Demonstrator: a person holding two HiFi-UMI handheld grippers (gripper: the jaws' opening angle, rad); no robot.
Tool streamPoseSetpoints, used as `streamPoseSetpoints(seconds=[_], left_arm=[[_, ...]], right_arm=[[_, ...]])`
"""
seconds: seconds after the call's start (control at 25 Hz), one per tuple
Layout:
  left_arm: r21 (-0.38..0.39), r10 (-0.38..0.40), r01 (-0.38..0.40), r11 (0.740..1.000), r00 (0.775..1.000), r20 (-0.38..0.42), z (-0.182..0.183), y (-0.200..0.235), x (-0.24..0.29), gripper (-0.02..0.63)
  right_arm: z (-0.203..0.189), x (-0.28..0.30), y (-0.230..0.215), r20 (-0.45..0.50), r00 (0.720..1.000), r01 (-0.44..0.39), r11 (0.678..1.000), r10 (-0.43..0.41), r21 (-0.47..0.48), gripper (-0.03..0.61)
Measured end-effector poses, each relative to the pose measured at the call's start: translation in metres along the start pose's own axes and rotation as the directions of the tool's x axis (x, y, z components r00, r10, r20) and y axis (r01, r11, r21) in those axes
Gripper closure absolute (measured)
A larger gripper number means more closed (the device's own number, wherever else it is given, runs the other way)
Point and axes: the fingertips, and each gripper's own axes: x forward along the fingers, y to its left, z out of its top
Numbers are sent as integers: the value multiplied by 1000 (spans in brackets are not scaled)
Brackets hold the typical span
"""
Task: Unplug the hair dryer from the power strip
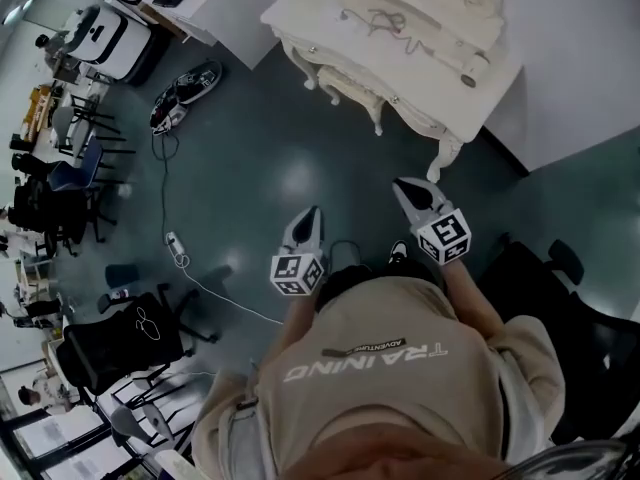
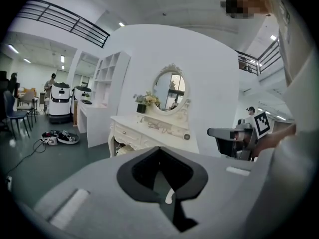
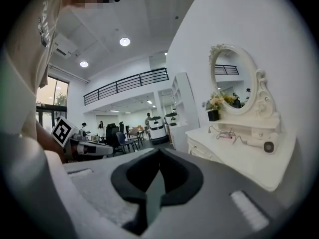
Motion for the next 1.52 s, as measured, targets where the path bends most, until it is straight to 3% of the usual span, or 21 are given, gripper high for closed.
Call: streamPoseSetpoints(seconds=[0.36, 0.48, 0.68, 0.92, 1.32, 1.52], left_arm=[[3, -19, 19, 1000, 1000, 7, 14, 60, 49, 607], [6, -57, 57, 998, 998, 24, 30, 85, 82, 607], [64, -148, 143, 988, 986, 72, 89, 135, 132, 607], [129, -252, 245, 961, 967, 36, 112, 189, 177, 607], [118, -246, 244, 962, 969, 3, 125, 237, 243, 607], [154, -205, 202, 967, 979, 5, 149, 247, 296, 607]], right_arm=[[10, 64, -31, -21, 999, 28, 999, -29, -27, 575], [21, 88, -46, -23, 996, 88, 996, -89, -28, 575], [65, 149, -58, 23, 986, 169, 984, -168, -56, 575], [81, 210, -76, 66, 960, 275, 961, -273, -17, 575], [85, 263, -133, 56, 940, 340, 940, -338, -27, 575], [92, 303, -181, 69, 946, 325, 936, -318, -138, 575]])
